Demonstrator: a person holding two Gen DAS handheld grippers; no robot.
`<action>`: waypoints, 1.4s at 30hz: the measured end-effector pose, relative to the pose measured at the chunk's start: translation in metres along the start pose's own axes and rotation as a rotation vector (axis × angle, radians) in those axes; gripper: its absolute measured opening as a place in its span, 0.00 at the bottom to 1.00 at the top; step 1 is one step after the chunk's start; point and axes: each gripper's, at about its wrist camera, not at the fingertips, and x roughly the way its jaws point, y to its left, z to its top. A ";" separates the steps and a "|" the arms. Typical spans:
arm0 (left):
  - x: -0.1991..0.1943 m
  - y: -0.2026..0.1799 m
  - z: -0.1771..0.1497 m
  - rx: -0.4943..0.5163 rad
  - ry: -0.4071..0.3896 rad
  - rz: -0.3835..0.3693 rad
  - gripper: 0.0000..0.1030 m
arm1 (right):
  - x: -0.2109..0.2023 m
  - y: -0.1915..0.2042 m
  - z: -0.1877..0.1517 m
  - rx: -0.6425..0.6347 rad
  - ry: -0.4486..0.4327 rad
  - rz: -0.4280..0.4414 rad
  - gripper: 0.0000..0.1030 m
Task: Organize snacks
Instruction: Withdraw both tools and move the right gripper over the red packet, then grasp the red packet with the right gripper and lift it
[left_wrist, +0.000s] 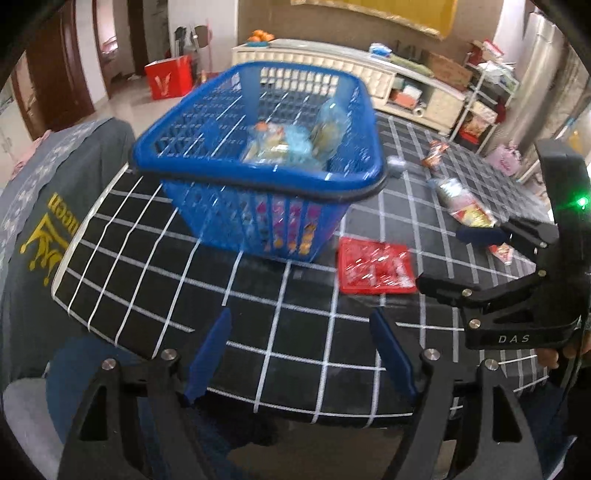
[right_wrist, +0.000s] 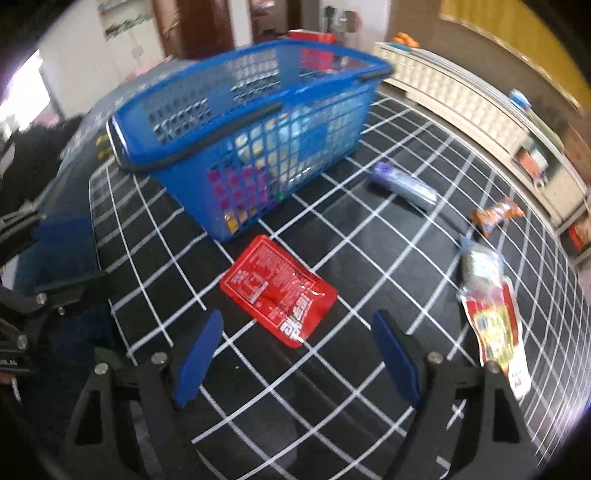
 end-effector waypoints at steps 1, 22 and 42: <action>0.003 0.000 -0.003 -0.006 0.004 0.018 0.73 | 0.005 0.000 0.000 -0.018 0.001 0.004 0.83; 0.044 -0.015 -0.010 -0.046 0.058 0.081 0.73 | 0.064 0.016 0.010 -0.419 0.081 0.176 0.81; 0.036 -0.008 -0.020 -0.052 0.044 0.034 0.73 | 0.030 0.031 -0.025 -0.326 0.070 0.192 0.17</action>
